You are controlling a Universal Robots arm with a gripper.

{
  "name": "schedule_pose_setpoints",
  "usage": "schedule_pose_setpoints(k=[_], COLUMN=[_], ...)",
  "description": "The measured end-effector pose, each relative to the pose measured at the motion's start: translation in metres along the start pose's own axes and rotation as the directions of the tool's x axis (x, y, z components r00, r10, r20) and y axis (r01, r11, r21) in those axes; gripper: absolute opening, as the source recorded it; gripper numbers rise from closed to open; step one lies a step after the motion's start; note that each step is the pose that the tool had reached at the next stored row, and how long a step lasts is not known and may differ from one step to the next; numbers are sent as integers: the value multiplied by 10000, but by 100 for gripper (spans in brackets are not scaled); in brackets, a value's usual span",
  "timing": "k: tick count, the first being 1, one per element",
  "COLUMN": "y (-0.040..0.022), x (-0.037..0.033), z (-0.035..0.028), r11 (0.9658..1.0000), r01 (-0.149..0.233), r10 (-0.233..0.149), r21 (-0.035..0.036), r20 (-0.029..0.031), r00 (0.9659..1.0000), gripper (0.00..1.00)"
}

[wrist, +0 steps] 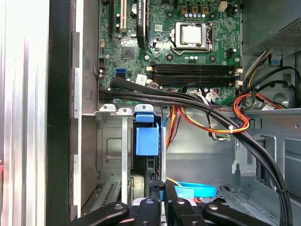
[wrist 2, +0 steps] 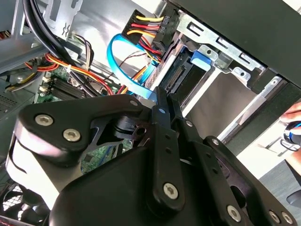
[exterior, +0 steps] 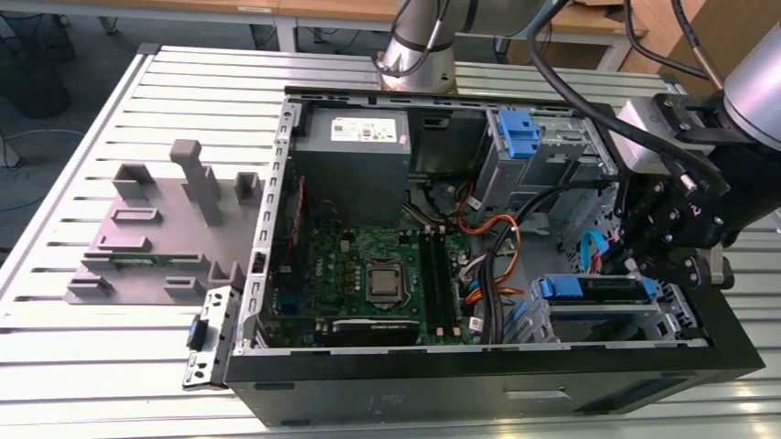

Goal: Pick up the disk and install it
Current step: 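Insert the first disk wire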

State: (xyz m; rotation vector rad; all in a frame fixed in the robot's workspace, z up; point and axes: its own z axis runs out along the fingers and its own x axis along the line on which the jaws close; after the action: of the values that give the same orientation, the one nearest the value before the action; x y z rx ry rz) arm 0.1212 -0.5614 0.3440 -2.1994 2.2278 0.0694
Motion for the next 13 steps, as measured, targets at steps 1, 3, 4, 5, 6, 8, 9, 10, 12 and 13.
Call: schedule_pose_setpoints(k=[1,3,4,5,6,8,9,10,12,13], y=[0,0,0,0,0,0,0,0,-1,-1], x=[1,14,22,29,33,36,37,37,47,49], z=[0,2,1,0,1,5,7,7,12,14], r11=[10000,10000,10000,10000,10000,10000,10000,10000,10000,10000], r01=[0,0,1,1,0,0,0,0,0,0], r10=[0,0,-1,-1,0,0,0,0,0,0], r21=[0,0,1,1,1,1,1,1,1,1], r20=[-1,1,1,0,0,2,1,0,4,3], r00=[10000,10000,10000,10000,10000,10000,10000,10000,10000,10000], gripper=[16,16,16,16,16,16,16,16,16,16])
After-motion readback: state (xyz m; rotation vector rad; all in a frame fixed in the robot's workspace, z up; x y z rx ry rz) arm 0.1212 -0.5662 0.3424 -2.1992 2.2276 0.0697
